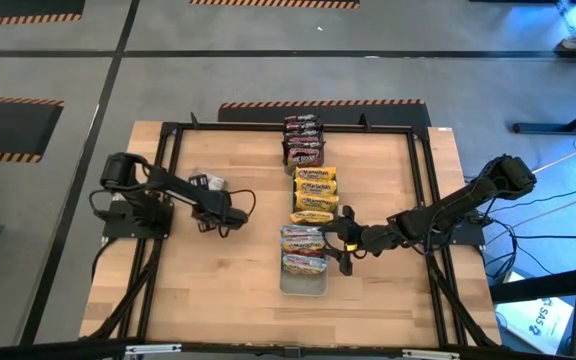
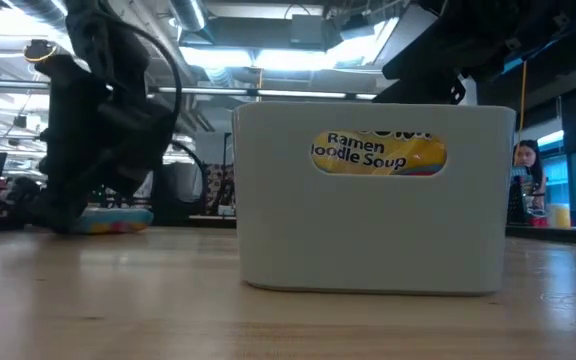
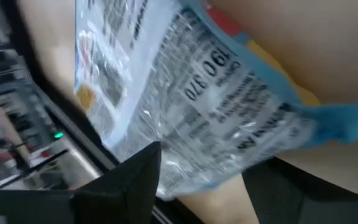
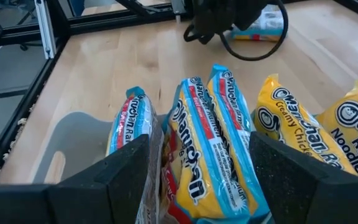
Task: Sort Maruchan noodles
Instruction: Put the blue noodle pack into the gray bin
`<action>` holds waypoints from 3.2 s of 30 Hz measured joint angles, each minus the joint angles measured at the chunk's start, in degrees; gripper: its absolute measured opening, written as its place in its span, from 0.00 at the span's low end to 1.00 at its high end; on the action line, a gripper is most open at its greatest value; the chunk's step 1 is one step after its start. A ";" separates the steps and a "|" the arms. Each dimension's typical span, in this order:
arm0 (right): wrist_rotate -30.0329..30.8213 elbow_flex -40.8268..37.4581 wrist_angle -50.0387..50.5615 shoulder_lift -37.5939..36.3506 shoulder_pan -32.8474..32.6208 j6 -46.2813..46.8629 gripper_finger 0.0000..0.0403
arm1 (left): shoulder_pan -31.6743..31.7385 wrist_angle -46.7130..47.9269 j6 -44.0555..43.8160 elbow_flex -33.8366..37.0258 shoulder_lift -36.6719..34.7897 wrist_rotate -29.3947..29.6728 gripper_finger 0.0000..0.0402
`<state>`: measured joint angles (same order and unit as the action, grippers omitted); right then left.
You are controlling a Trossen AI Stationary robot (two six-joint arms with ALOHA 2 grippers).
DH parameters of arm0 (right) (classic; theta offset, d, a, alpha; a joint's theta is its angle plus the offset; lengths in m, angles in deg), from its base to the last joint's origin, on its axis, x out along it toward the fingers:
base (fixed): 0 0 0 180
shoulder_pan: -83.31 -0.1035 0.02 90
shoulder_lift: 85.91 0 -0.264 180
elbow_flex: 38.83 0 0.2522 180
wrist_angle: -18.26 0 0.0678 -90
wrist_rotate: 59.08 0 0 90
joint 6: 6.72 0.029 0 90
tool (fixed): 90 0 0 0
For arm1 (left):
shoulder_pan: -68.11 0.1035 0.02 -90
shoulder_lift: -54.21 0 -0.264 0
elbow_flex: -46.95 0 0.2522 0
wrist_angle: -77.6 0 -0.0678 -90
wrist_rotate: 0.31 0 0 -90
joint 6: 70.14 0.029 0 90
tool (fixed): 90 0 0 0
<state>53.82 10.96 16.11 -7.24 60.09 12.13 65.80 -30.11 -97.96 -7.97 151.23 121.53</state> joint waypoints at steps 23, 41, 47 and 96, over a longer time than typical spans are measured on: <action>-0.02 0.00 -0.79 0.00 0.00 1.05 0.65 | -6.86 -0.34 -0.36 -4.40 -3.19 0.19 0.01; -0.38 0.38 -7.49 0.50 0.37 -3.49 0.65 | -15.02 1.90 2.75 -16.55 -20.97 -10.99 0.00; -1.79 5.61 -7.36 3.54 2.54 -10.85 0.65 | -15.50 -3.16 6.98 -16.85 -23.88 -15.55 0.00; -16.00 50.21 25.99 35.69 17.29 -37.59 0.23 | -15.44 -12.01 14.58 -16.81 -24.68 -11.04 0.04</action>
<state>37.82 61.16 42.10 28.45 77.38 -25.47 50.37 -42.12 -83.37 -24.78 126.55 110.50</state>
